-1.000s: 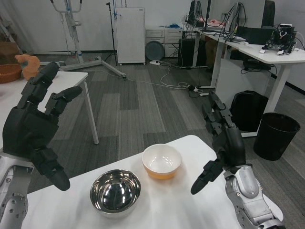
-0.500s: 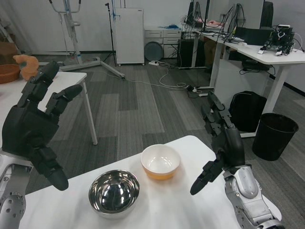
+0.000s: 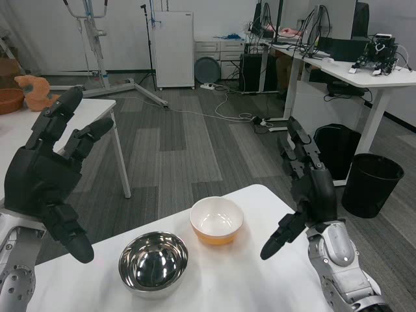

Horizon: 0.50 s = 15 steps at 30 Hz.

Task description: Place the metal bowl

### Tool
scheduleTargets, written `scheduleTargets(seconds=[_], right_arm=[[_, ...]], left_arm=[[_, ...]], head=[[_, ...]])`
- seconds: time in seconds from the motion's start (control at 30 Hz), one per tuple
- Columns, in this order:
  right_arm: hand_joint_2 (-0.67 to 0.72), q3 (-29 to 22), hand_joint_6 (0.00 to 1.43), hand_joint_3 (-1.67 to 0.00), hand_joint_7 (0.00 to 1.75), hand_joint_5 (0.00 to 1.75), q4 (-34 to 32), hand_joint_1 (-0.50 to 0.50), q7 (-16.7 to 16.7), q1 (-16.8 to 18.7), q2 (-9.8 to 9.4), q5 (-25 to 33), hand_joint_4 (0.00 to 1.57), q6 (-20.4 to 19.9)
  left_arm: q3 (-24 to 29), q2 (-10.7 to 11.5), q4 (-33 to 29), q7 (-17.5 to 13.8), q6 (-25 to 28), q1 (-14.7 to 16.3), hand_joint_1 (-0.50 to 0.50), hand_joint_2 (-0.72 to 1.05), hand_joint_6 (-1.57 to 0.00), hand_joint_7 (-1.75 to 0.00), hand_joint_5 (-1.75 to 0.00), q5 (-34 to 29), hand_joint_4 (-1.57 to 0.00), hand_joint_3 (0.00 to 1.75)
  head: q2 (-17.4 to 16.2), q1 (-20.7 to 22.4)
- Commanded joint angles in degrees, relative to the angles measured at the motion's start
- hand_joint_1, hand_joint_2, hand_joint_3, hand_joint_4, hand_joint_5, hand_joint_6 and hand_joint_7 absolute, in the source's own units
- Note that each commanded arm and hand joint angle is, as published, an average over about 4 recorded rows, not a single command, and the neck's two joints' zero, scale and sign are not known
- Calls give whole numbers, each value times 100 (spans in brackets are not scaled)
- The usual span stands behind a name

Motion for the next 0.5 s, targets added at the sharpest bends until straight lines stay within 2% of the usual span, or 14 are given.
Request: scheduleTargets(seconds=[0.03, 0.5], right_arm=[[71, -51, 0, 0, 7, 0, -87, -29, -16, -67, -23, -8, 0, -60], [69, -66, 0, 0, 7, 0, -254, -29, -16, 34, 12, -23, 0, -69]], left_arm=[[5, -5, -40, -3, 8, 72, -50, -28, 0, -28, -72, -52, 0, 0], [-6, 6, -99, -3, -6, 179, -50, -28, 0, -28, -72, -140, 0, 0]], head=[[16, 14], [154, -39]])
